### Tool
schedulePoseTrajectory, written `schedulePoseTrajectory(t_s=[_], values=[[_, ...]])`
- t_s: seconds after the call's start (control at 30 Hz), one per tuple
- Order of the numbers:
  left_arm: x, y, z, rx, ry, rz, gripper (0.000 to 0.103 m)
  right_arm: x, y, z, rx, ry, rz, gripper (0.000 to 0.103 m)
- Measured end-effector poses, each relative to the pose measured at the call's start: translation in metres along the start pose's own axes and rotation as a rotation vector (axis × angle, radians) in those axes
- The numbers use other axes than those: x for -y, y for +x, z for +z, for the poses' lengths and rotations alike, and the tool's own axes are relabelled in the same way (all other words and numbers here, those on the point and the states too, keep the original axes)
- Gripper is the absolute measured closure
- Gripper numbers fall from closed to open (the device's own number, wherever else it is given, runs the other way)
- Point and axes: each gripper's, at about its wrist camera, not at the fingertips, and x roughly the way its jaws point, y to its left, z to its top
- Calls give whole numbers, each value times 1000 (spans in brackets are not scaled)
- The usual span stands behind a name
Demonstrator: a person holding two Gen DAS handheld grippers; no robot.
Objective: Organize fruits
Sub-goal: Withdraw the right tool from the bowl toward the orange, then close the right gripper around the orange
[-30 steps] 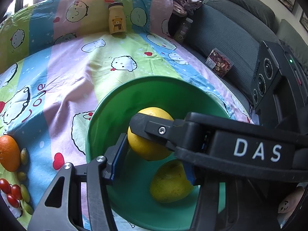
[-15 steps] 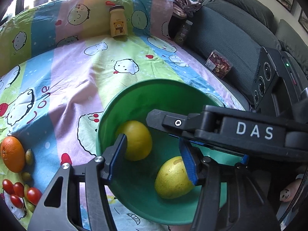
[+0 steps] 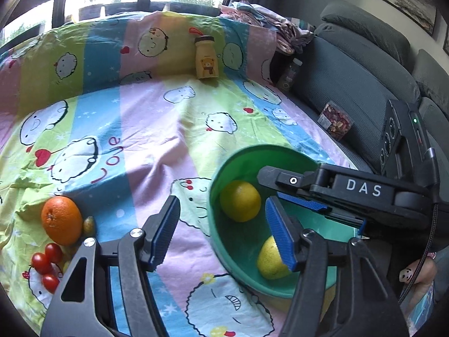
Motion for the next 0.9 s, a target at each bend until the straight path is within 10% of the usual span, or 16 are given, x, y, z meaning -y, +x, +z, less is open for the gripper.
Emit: schedulePoseTrajectory(t_s=[0.43, 0.9], values=[[-96, -47, -18, 71, -265, 145, 26, -56, 6, -9, 40, -128, 50, 25], [-172, -62, -44, 71, -463, 257, 20, -133, 66, -34, -81, -280, 227, 21]])
